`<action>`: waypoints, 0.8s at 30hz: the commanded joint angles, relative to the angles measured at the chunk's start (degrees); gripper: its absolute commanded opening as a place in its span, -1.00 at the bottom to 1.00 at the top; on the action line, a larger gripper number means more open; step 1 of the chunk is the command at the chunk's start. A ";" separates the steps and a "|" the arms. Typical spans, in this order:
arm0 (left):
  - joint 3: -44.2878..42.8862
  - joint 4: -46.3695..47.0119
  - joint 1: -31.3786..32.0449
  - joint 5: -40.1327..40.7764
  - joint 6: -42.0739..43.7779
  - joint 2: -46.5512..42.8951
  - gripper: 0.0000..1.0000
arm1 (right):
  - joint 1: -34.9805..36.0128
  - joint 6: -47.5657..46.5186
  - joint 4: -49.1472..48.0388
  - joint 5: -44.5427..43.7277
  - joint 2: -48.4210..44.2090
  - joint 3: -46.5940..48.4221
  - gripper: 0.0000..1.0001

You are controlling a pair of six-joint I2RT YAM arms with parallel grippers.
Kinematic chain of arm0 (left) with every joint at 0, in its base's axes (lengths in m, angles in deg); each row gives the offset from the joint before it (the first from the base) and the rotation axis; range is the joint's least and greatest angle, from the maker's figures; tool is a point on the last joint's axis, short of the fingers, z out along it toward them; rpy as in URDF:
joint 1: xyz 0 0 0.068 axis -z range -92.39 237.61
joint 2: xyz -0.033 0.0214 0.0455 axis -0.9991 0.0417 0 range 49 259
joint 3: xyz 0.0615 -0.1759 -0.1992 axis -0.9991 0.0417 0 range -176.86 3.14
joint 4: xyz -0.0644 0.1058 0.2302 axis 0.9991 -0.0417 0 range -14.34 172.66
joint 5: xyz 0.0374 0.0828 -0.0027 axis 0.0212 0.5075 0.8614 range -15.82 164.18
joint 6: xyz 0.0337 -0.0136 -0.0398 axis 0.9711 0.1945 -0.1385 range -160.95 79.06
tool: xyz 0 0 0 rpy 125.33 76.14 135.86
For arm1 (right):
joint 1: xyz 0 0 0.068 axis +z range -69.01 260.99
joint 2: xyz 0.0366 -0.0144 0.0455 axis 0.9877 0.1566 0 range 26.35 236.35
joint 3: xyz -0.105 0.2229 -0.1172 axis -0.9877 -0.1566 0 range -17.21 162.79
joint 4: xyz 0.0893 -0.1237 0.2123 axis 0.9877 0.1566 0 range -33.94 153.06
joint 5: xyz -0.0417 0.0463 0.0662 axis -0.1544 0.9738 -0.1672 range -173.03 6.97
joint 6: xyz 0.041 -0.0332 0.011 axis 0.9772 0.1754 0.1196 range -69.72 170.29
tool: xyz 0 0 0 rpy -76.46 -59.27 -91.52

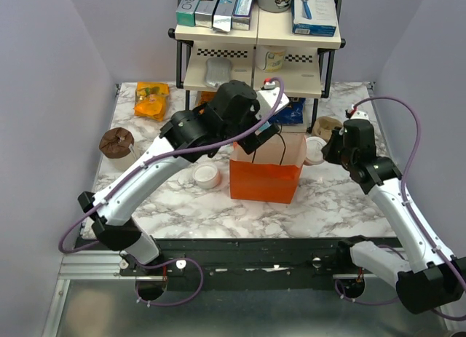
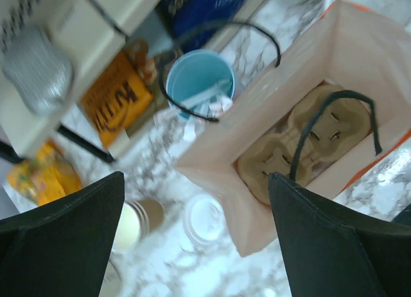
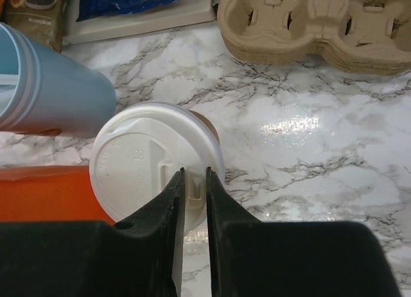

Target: Pack the takeout coffee

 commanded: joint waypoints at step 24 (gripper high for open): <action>-15.77 0.97 -5.88 -22.67 46.32 13.46 0.98 | -0.22 -2.10 1.09 6.22 -13.21 -4.64 -0.99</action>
